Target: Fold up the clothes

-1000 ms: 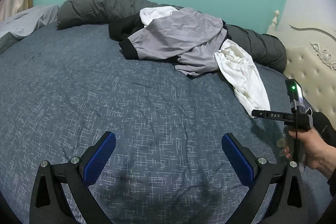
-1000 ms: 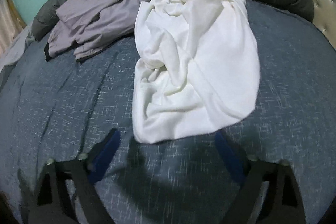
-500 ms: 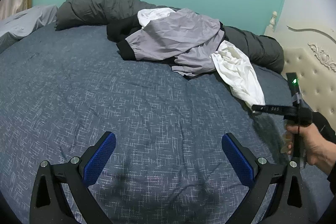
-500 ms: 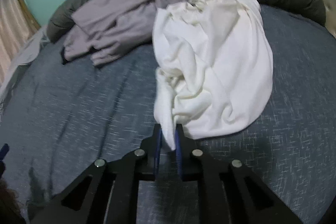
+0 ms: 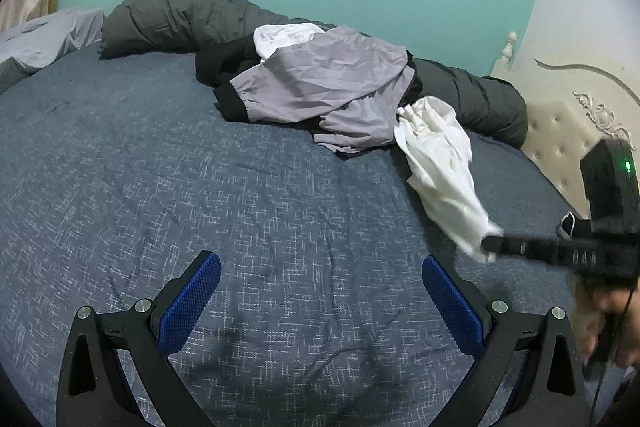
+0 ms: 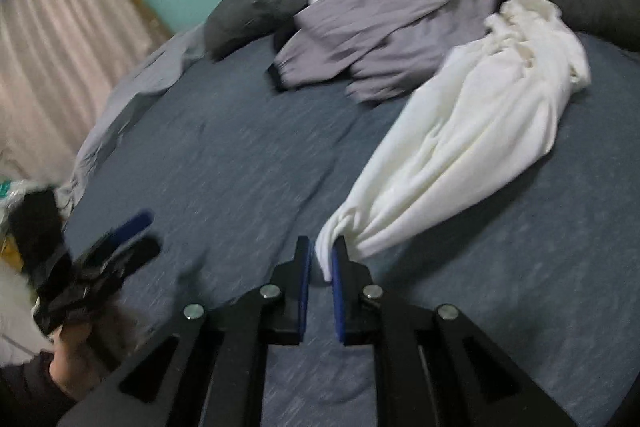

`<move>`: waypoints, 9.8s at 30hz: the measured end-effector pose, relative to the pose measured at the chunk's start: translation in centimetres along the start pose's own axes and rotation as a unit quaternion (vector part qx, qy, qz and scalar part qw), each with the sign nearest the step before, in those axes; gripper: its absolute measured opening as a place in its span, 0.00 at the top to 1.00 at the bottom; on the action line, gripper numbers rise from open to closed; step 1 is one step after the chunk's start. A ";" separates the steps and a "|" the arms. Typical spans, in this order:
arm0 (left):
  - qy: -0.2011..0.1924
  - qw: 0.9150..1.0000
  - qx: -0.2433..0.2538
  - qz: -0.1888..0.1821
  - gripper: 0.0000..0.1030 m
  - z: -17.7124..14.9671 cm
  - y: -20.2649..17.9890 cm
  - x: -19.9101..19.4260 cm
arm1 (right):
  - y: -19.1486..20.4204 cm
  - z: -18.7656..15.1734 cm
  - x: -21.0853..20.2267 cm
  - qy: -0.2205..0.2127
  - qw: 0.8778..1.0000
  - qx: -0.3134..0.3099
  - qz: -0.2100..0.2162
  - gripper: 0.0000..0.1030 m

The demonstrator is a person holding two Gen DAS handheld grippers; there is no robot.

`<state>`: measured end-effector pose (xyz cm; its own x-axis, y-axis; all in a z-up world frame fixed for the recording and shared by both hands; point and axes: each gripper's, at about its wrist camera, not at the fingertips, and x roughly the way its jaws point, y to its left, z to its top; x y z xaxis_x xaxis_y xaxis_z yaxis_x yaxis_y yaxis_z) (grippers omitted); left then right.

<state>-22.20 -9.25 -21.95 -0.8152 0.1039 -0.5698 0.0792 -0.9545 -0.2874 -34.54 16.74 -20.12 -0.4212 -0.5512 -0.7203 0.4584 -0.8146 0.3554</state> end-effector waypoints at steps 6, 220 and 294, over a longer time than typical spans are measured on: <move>0.002 1.000 -0.019 0.005 0.00 0.0 1.2 0.0 | -1.8 0.2 -1.6 -0.031 0.999 0.019 -0.030 0.82; 0.023 0.999 0.020 0.016 0.00 -2.1 1.4 -0.4 | -6.8 -3.6 -3.2 0.003 0.988 0.092 -0.126 0.38; 0.041 0.999 -0.004 0.027 0.00 -2.6 3.2 0.0 | -3.1 -6.4 -5.5 -0.060 0.992 0.094 -0.065 0.41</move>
<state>-20.50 -11.59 -24.88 -0.7595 0.0749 -0.6462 0.1268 -0.9573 -0.2599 -28.63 23.43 -21.06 -0.5619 -0.4476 -0.6956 0.2445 -0.8933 0.3773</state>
